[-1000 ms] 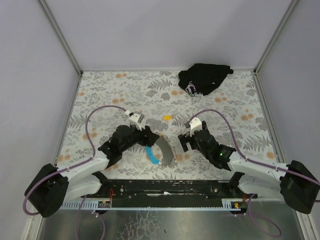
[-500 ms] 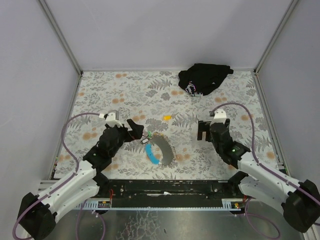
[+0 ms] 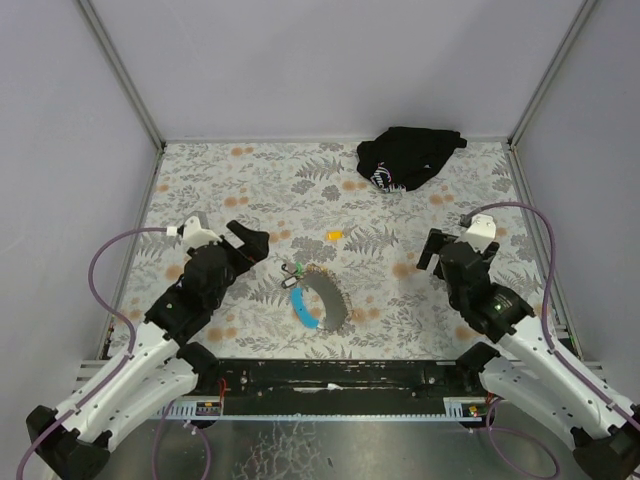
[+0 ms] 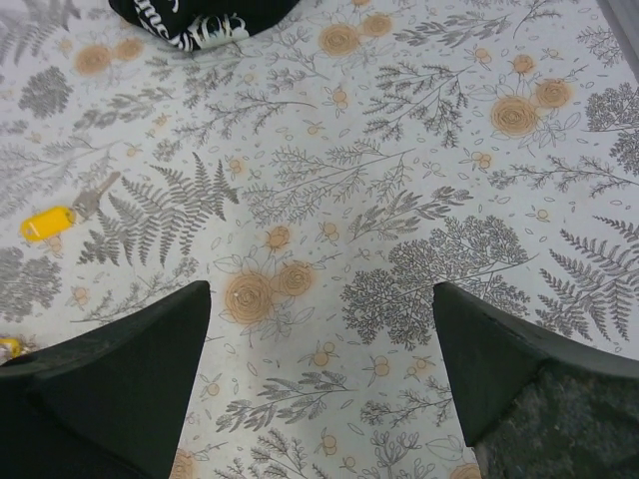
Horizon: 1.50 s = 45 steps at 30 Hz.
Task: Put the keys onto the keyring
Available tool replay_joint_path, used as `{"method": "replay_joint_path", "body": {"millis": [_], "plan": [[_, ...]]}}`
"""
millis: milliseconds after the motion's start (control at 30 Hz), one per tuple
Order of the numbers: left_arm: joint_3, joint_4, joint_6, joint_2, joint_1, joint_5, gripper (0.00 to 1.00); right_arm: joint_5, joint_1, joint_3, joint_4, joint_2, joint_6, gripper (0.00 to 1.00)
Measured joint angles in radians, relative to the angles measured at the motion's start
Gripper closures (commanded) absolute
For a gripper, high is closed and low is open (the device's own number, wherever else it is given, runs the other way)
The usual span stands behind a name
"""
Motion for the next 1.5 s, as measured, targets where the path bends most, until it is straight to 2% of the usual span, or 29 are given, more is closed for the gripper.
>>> {"method": "replay_joint_path", "body": {"millis": [133,333,767,1267,1500], "plan": [[-0.033,-0.002,0.0,-0.053,0.0,0.014,0.0,-0.02,0.0,-0.027,0.021,-0.081,0.009,0.01],[-0.09,0.002,0.052,-0.094,0.0,0.07,0.0,-0.122,0.0,-0.152,0.103,-0.233,-0.025,0.01],[-0.106,0.105,0.164,0.044,0.001,0.209,0.0,-0.245,0.0,-0.176,0.184,-0.22,-0.074,0.01],[-0.276,0.259,0.227,-0.101,0.004,0.177,0.0,-0.227,0.0,-0.212,0.217,-0.284,-0.114,0.01],[-0.293,0.273,0.237,-0.156,0.004,0.154,0.0,-0.227,0.0,-0.223,0.224,-0.304,-0.119,0.01]]}}
